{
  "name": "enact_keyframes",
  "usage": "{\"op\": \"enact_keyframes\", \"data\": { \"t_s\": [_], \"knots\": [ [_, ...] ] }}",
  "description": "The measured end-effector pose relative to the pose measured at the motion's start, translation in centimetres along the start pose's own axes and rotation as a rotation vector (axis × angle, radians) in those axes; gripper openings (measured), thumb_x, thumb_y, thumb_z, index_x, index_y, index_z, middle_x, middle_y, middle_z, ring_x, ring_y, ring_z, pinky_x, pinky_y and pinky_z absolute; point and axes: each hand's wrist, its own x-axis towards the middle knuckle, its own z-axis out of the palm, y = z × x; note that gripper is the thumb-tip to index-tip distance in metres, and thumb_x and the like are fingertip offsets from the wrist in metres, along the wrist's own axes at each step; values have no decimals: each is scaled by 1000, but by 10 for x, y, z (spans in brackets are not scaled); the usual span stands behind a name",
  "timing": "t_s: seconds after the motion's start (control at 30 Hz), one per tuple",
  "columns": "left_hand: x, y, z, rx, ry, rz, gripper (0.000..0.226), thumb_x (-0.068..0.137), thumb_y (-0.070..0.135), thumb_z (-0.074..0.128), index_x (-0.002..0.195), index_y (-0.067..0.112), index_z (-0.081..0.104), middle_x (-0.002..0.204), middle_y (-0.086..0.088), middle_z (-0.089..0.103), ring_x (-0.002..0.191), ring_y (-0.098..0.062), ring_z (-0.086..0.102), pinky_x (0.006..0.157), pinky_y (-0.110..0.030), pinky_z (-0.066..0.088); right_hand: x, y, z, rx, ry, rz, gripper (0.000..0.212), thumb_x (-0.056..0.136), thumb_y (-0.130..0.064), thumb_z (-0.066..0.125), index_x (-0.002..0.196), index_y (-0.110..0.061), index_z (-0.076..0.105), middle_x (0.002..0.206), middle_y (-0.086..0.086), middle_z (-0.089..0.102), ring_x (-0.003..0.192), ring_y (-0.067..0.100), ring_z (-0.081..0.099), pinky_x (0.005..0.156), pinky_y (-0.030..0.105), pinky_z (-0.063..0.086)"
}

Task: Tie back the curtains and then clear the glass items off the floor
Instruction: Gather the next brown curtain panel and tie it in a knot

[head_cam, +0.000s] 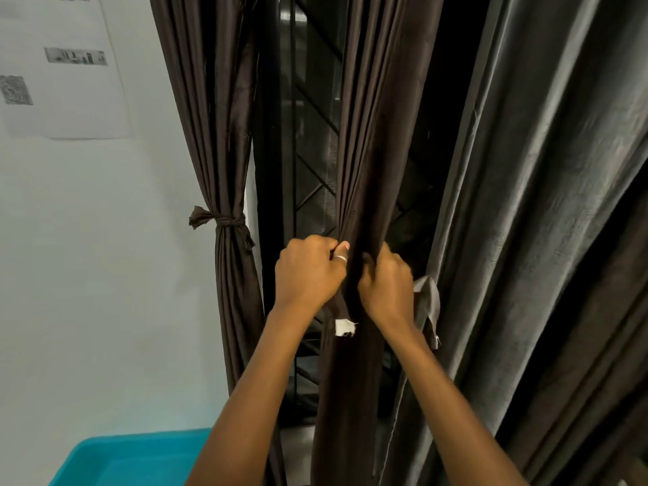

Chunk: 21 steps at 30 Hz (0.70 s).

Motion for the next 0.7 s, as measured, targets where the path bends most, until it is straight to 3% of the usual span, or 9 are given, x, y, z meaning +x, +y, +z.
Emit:
{"op": "enact_keyframes", "data": {
  "t_s": [0.1, 0.2, 0.33, 0.4, 0.5, 0.57, 0.63, 0.7],
  "knots": [
    [-6, 16, 6, 36, 11, 10, 43, 97, 40, 55, 58, 21, 54, 54, 4, 51, 58, -24, 58, 55, -32, 44, -12, -10, 5, -63, -8, -118, 20, 101, -19, 55, 116, -7, 57, 93, 14, 69, 86, 34, 65, 68, 46, 55],
    [-7, 21, 8, 33, 7, 1, 36, 97, 37, 55, 67, 19, 65, 58, 3, 54, 62, -25, 61, 57, -32, 45, -16, -11, 7, -101, -46, -148, 29, 101, -21, 54, 125, -5, 52, 99, 12, 70, 89, 33, 65, 72, 51, 56],
    [-4, 19, 10, 9, -11, -8, 38, 99, 35, 53, 63, 21, 51, 57, 7, 49, 61, -22, 57, 58, -32, 44, -20, -8, 8, -109, -206, -141, 57, 97, -41, 42, 142, -6, 40, 124, 16, 65, 108, 32, 63, 84, 51, 57],
    [-4, 18, 11, -16, -23, -2, 41, 99, 42, 50, 65, 18, 50, 59, 5, 53, 60, -22, 58, 61, -36, 51, -21, -9, 6, -101, -271, -122, 63, 89, -49, 36, 139, -11, 46, 130, 15, 62, 114, 30, 61, 86, 48, 58],
    [-2, 19, 13, -39, -55, -39, 54, 90, 69, 45, 78, 18, 56, 67, 2, 61, 66, -22, 62, 64, -39, 55, -23, -11, 3, -31, -327, -147, 42, 84, -40, 44, 110, -12, 61, 99, 7, 68, 93, 25, 66, 74, 43, 58],
    [1, 16, 15, -22, -50, -49, 52, 89, 70, 48, 85, 18, 54, 71, 1, 61, 67, -22, 62, 62, -37, 53, -21, -10, 2, 58, -373, -145, 32, 88, -35, 44, 104, -13, 61, 92, 2, 66, 88, 22, 65, 74, 43, 57],
    [2, 13, 15, -50, -42, -56, 40, 95, 56, 53, 83, 18, 49, 68, 2, 57, 64, -22, 61, 58, -35, 49, -19, -7, 0, 142, -403, -121, 29, 93, -28, 46, 115, -14, 60, 105, -1, 66, 101, 20, 65, 83, 37, 56],
    [3, 8, 13, -94, -56, -63, 33, 98, 45, 54, 82, 17, 47, 65, 3, 54, 59, -17, 57, 54, -32, 42, -14, -6, -10, 205, -431, -80, 45, 98, -17, 48, 143, -20, 50, 137, -6, 60, 131, 12, 55, 104, 27, 47]
  ]
}}
